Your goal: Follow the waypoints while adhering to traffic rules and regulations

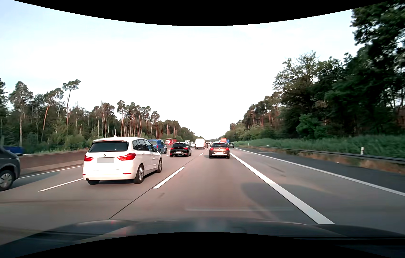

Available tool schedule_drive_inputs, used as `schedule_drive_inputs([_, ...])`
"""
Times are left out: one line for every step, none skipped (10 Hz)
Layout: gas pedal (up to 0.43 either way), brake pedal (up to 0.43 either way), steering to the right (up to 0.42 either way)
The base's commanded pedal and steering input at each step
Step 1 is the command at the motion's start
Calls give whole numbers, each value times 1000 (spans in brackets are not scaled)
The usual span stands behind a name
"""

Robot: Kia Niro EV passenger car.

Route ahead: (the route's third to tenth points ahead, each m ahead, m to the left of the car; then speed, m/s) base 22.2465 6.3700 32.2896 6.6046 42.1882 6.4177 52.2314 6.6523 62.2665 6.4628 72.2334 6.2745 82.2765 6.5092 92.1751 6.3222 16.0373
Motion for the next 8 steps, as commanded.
schedule_drive_inputs([0,91,-3])
schedule_drive_inputs([0,79,-3])
schedule_drive_inputs([0,67,-3])
schedule_drive_inputs([0,61,-3])
schedule_drive_inputs([0,49,-3])
schedule_drive_inputs([0,49,-3])
schedule_drive_inputs([0,43,-3])
schedule_drive_inputs([0,43,-3])
